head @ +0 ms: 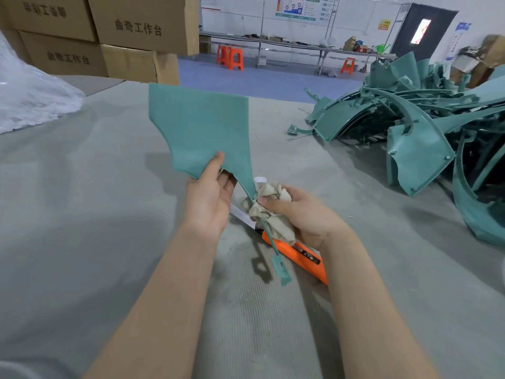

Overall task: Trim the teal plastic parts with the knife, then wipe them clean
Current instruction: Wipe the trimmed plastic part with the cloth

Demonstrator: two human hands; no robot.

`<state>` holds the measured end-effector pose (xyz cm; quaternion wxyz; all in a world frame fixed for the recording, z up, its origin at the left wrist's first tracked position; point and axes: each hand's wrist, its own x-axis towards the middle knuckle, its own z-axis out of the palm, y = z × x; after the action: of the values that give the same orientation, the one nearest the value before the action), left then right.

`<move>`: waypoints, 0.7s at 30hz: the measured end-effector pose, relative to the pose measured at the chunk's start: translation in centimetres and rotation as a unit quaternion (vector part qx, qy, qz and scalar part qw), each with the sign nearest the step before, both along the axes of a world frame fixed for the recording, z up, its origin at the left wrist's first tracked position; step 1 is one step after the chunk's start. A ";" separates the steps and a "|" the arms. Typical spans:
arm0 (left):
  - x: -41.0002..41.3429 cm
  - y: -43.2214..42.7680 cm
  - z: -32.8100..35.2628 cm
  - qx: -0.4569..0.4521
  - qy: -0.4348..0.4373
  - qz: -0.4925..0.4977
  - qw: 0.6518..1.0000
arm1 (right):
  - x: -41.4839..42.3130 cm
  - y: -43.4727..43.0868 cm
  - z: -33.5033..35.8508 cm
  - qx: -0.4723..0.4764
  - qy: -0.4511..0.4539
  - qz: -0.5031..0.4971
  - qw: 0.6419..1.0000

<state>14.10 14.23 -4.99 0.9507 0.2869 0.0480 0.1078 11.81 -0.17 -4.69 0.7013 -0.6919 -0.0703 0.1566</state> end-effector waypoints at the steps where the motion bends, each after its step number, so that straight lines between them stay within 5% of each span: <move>1: -0.1 -0.1 0.1 0.001 -0.001 -0.006 1.000 | 0.0 0.0 0.0 -0.001 -0.005 -0.006 1.000; 11: -0.5 -0.9 0.1 0.054 0.000 -0.041 0.998 | 0.5 0.4 -0.3 -0.007 -0.037 -0.099 0.994; 15: -0.7 -1.1 0.3 0.099 -0.007 -0.019 0.995 | 0.7 0.4 -0.1 -0.044 -0.131 -0.227 0.964; 21: -0.9 -1.6 0.4 0.178 0.021 -0.008 0.984 | 0.4 1.7 0.2 -0.123 -0.285 -0.190 0.931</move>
<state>13.25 12.68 -4.60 0.8841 0.4540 0.0458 0.1006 12.20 1.52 -4.50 0.5776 -0.7888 -0.1149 -0.1761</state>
